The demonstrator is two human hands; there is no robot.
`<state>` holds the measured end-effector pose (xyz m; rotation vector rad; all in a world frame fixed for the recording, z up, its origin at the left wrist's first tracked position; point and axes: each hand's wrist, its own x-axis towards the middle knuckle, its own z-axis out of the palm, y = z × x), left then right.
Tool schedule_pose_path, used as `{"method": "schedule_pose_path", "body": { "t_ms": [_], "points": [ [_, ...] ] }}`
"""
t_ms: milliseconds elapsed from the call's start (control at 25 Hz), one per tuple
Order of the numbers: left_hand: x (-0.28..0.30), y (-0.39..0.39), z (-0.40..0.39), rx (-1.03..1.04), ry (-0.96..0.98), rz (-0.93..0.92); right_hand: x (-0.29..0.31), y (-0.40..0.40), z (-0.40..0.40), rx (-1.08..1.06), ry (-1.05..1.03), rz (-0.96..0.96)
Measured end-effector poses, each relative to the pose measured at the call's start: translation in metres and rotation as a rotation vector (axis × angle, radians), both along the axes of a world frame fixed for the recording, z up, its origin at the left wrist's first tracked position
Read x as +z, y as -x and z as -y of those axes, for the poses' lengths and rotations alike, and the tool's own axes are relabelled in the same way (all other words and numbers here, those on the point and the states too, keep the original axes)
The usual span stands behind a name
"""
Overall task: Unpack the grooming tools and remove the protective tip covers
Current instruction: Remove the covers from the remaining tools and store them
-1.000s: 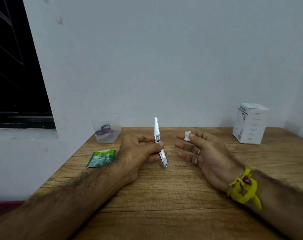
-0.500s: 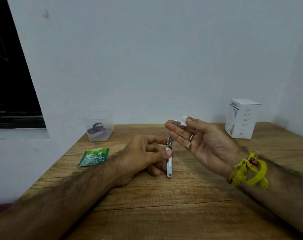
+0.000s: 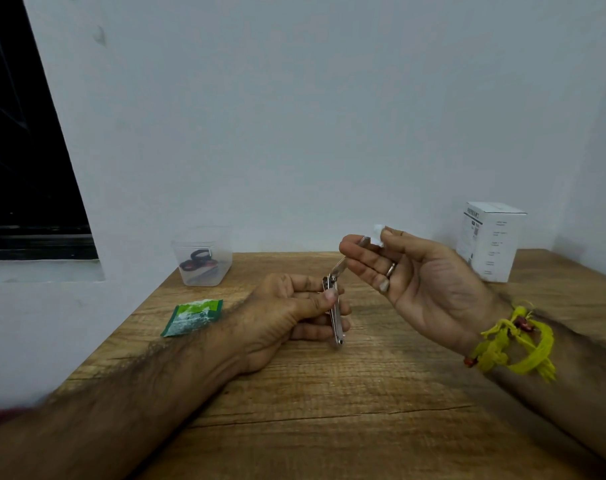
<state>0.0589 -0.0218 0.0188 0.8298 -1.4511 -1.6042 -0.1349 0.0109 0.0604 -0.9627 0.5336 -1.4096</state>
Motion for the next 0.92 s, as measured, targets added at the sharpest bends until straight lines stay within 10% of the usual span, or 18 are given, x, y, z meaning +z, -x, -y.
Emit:
{"method": "schedule_pose_path", "body": {
  "t_ms": [920],
  "points": [
    [-0.005, -0.002, 0.011, 0.255, 0.105, -0.155, -0.031, -0.013, -0.002, -0.206, -0.047, -0.417]
  ]
}}
